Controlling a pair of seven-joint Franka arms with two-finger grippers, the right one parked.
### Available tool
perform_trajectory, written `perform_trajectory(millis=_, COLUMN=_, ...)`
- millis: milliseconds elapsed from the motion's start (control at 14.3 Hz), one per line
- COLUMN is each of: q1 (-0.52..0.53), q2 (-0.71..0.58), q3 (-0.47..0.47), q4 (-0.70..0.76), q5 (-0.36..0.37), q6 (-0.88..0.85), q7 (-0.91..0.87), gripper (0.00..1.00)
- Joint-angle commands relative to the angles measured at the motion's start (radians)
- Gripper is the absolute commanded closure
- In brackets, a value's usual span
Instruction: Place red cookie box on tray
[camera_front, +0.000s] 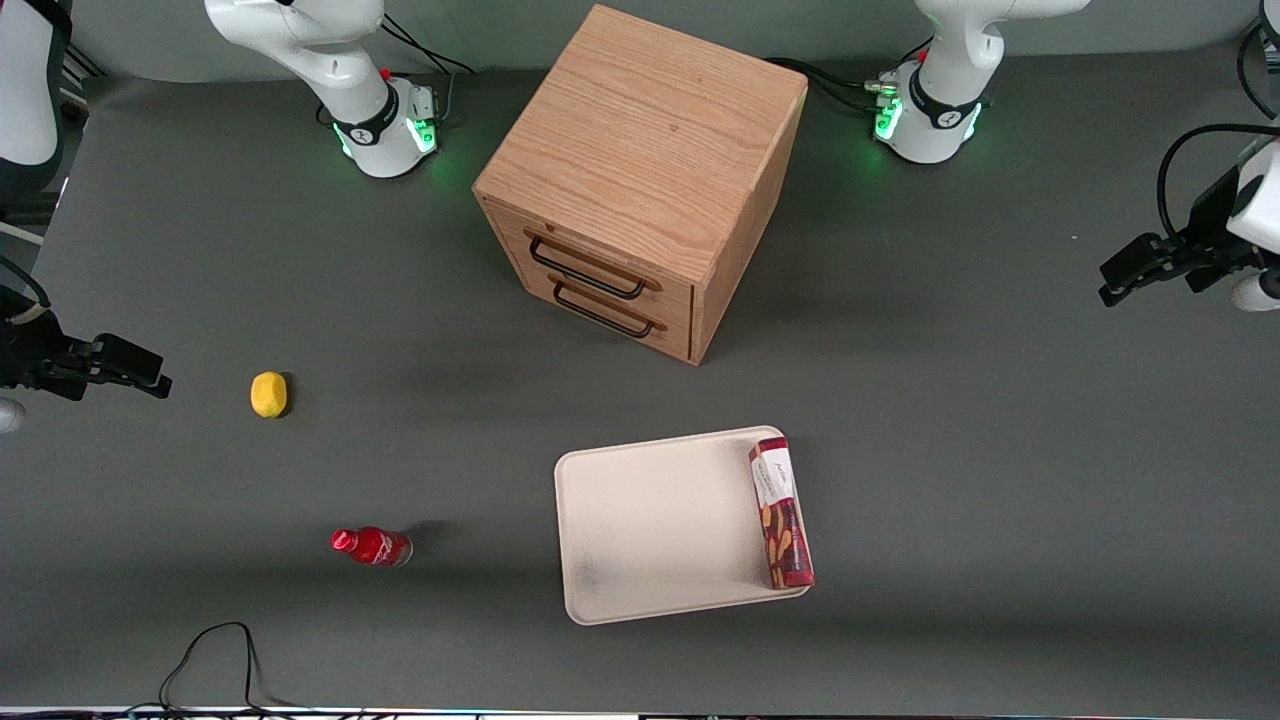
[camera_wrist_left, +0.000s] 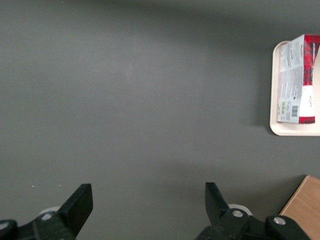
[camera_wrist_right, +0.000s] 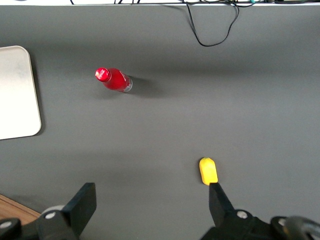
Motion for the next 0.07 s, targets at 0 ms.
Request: perform_trajectory(millis=0, q1=0.008, q2=-0.012, q3=-0.010, q4=-0.023, q5=-0.005, q6=0.003, q7=0.037, gripper=0.00)
